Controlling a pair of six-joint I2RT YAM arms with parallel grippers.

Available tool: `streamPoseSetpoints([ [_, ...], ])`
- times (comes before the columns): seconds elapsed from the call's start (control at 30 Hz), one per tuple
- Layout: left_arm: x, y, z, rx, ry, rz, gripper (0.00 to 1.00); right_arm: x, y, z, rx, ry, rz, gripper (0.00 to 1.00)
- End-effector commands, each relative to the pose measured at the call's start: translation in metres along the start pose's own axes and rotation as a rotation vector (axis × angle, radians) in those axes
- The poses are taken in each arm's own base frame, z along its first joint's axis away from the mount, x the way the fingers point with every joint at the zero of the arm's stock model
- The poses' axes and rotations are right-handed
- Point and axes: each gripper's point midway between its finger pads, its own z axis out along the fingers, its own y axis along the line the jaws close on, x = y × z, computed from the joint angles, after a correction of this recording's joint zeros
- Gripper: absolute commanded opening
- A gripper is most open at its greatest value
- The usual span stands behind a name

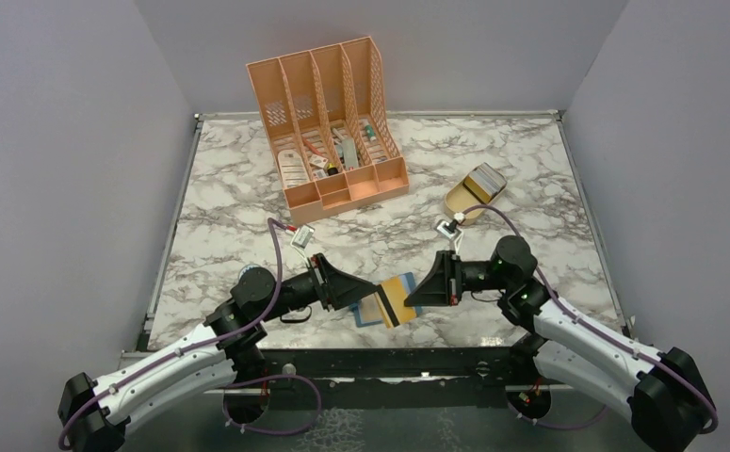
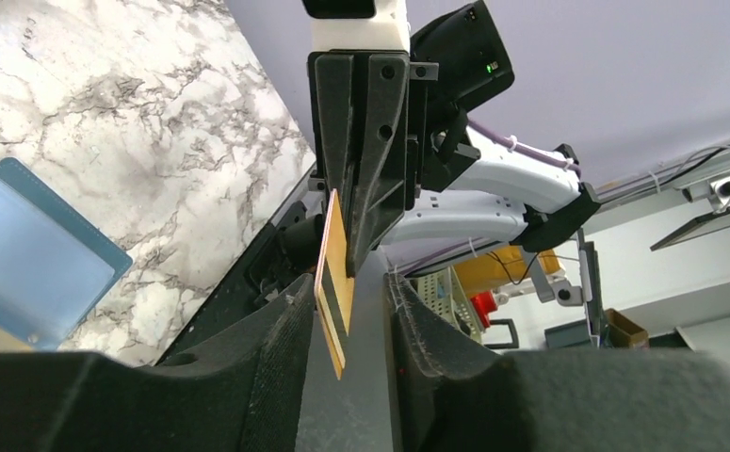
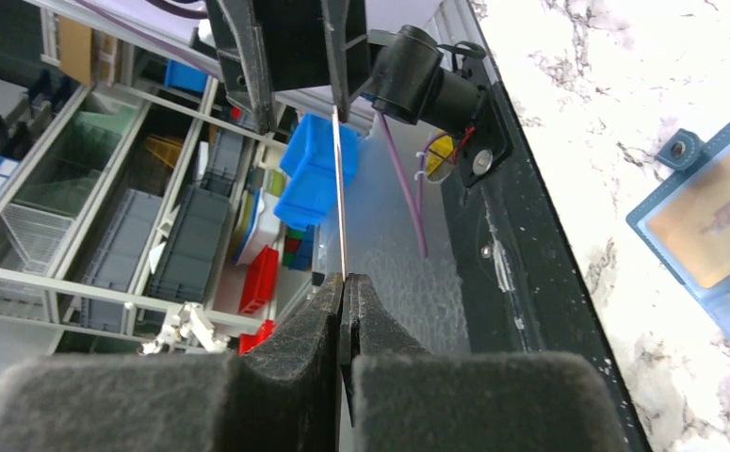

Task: Put the credit cards into the card holder
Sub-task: Adjust the credit card.

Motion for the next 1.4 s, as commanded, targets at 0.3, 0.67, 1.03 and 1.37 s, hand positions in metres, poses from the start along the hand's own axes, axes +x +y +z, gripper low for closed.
streamPoseSetpoints([
  [0.3,-0.003,-0.012,0.006,0.076,-0.007,0.003,0.36,-0.029,0.026,0.0,-0.071,-0.153,0.031,0.01],
  [0.67,0.002,-0.012,0.006,0.097,0.01,-0.011,0.24,-0.044,0.022,0.001,-0.077,-0.255,0.093,0.01],
  [1.03,0.001,-0.01,0.006,0.103,-0.009,-0.013,0.0,-0.045,0.018,0.001,-0.069,-0.259,0.099,0.01],
  [1.37,-0.002,-0.002,0.003,0.035,-0.014,0.045,0.0,-0.035,0.015,-0.001,0.027,-0.185,0.053,0.01],
])
